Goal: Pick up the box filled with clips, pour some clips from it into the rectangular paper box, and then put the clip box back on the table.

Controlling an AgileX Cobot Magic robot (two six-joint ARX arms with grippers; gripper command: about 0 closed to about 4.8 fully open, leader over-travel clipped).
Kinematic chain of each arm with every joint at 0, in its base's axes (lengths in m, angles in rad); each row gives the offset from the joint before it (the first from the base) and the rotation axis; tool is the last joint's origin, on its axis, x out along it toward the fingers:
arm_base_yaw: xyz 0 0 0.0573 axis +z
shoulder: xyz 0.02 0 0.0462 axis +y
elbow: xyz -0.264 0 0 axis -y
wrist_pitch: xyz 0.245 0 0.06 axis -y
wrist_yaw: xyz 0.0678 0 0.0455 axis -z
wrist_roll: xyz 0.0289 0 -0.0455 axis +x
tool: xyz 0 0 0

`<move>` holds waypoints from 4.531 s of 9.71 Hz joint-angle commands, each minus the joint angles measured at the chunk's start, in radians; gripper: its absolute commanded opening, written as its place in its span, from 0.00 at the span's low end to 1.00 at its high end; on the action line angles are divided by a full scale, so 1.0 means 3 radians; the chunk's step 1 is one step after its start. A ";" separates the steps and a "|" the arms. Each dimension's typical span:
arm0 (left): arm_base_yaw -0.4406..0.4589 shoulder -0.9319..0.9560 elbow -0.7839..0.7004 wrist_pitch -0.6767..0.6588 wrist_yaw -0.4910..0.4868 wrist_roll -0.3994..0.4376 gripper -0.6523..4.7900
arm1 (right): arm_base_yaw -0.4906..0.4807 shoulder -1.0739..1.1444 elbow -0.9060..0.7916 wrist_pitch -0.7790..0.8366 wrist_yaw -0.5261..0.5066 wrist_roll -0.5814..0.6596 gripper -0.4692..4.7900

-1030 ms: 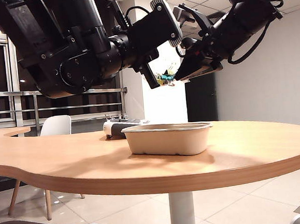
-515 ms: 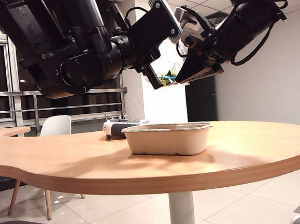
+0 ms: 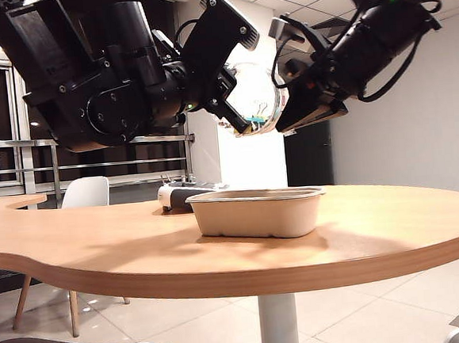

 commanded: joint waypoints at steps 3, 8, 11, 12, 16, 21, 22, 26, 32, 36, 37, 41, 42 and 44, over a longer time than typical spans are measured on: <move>0.0014 -0.0020 0.0008 0.0076 -0.0001 0.0308 0.11 | 0.0017 -0.0018 0.0015 0.0029 0.0374 -0.0033 0.15; -0.0076 -0.0020 0.0008 0.0230 0.0226 0.0974 0.11 | 0.0017 -0.0017 0.0014 0.0477 -0.0003 -0.0005 0.11; -0.0085 -0.0020 0.0008 0.0238 0.0273 0.1057 0.11 | 0.0017 -0.0033 0.0014 0.0354 -0.0056 -0.0008 0.10; -0.0085 -0.0022 0.0009 0.0254 0.0275 0.1097 0.11 | 0.0017 -0.0038 0.0014 0.0189 0.0573 -0.0018 0.11; -0.0081 -0.0022 0.0008 0.0251 0.0247 0.0932 0.11 | 0.0006 -0.0037 0.0014 0.0327 0.0698 0.0086 0.10; -0.0066 -0.0020 0.0008 0.0242 0.0205 0.0787 0.11 | -0.0010 -0.0037 0.0014 0.0464 -0.0053 0.0137 0.09; -0.0066 -0.0020 0.0008 0.0242 0.0198 0.0787 0.11 | -0.0013 -0.0037 0.0014 0.0378 -0.0076 0.0134 0.09; -0.0064 -0.0020 0.0008 0.0225 0.0200 0.0786 0.11 | -0.0008 -0.0037 0.0011 0.0212 -0.0585 0.0042 0.09; -0.0066 -0.0022 0.0013 0.0285 0.0243 0.0796 0.11 | -0.0013 -0.0037 0.0011 0.0453 0.0014 0.0045 0.09; -0.0039 -0.0022 0.0015 0.0291 0.0402 0.1066 0.11 | -0.0013 -0.0038 0.0013 0.0203 -0.0284 0.0045 0.09; -0.0027 -0.0022 0.0015 0.0292 0.0464 0.1161 0.11 | -0.0013 -0.0038 0.0013 0.0130 -0.0226 0.0045 0.09; 0.0039 -0.0022 0.0174 0.0305 0.0573 0.1532 0.11 | -0.0013 -0.0039 0.0014 0.0066 0.0375 0.0056 0.09; 0.0039 -0.0022 0.0217 0.0305 0.0576 0.1587 0.11 | -0.0013 -0.0039 0.0014 0.0071 0.0375 0.0056 0.09; 0.0041 -0.0022 0.0230 0.0305 0.0571 0.1793 0.11 | -0.0013 -0.0039 0.0014 0.0072 0.0375 0.0056 0.09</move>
